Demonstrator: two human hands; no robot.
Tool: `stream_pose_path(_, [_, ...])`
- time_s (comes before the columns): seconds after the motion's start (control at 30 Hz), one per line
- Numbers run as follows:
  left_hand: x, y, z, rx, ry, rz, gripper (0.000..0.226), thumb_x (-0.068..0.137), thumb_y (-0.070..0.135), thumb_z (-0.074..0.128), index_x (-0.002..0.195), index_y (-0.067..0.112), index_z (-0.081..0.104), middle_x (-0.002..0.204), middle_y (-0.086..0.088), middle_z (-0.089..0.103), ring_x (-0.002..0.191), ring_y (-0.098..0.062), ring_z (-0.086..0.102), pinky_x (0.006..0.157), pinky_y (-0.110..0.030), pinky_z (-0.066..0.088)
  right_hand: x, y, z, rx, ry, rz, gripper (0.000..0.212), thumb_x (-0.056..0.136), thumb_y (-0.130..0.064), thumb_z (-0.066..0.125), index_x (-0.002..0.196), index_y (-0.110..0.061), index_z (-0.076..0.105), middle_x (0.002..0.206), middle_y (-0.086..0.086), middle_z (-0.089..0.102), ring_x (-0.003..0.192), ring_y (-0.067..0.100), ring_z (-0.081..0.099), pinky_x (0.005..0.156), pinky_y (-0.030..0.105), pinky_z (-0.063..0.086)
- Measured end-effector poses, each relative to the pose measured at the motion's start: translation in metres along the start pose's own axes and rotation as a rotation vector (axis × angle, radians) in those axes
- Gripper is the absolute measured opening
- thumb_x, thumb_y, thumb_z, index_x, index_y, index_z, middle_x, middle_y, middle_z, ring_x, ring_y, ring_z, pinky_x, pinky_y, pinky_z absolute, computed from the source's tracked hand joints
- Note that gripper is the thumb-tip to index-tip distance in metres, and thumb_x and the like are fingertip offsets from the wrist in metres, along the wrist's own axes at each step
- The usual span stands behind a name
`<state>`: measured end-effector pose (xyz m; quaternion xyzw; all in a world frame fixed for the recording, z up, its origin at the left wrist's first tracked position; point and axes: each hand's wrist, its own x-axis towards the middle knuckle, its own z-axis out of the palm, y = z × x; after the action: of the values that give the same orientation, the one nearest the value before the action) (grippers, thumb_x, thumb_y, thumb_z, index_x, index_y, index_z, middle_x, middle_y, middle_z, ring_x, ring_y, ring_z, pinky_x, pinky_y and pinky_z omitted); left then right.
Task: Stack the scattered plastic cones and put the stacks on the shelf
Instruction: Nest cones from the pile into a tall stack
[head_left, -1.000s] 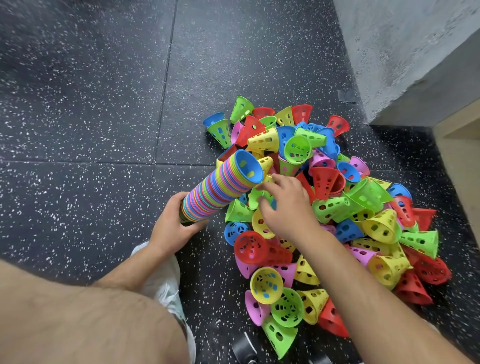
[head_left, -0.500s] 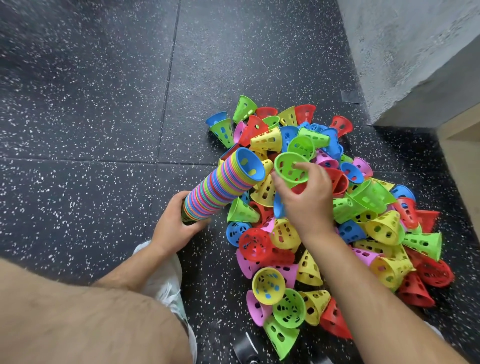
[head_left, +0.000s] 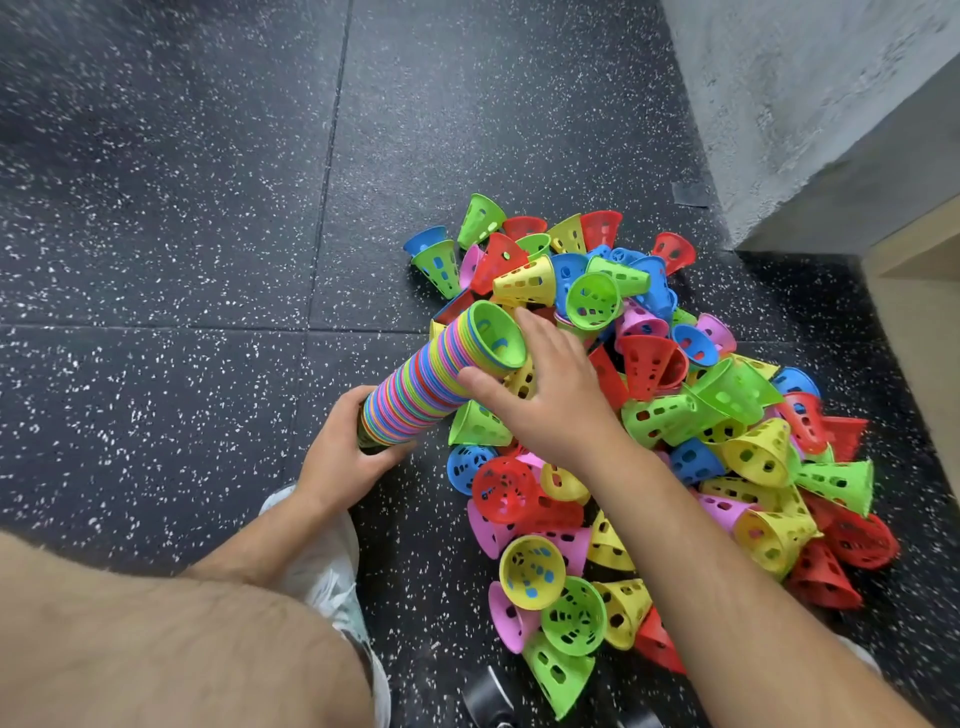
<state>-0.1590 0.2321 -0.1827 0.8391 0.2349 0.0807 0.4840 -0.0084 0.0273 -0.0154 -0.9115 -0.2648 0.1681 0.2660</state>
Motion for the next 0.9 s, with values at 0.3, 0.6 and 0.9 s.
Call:
stream_pose_path(0.3, [-0.002,0.004,-0.001,0.016,-0.038,0.019,0.07,0.067,0.067,0.079,0.127,0.047,0.049,0.119,0.021,0.062,0.109,0.004,0.06,0.086,-0.023,0.046,-0.028,0.08,0.005,-0.058,0.166,0.225,0.049,0.095,-0.044,0.054,0.139,-0.023,0.05,0.137,-0.002,0.051,0.132,0.022,0.04,0.111,0.039,0.034])
stream_pose_path(0.6, [-0.002,-0.001,0.001,0.056,-0.071,0.044,0.074,0.069,0.062,0.079,0.132,0.035,0.051,0.123,0.013,0.062,0.113,-0.013,0.063,0.096,-0.044,0.053,-0.018,0.081,0.027,-0.394,0.049,0.231,0.058,0.089,-0.057,0.056,0.141,-0.033,0.043,0.131,0.0,0.05,0.12,0.027,0.043,0.101,0.041,0.04])
stream_pose_path(0.9, [-0.002,0.002,0.0,0.049,-0.055,0.027,0.069,0.068,0.065,0.079,0.127,0.05,0.046,0.121,0.021,0.061,0.11,0.004,0.059,0.089,-0.026,0.047,-0.001,0.073,0.019,-0.478,-0.079,0.202,0.027,0.098,-0.008,0.044,0.122,-0.013,0.055,0.124,0.006,0.052,0.112,0.031,0.043,0.085,0.04,0.047])
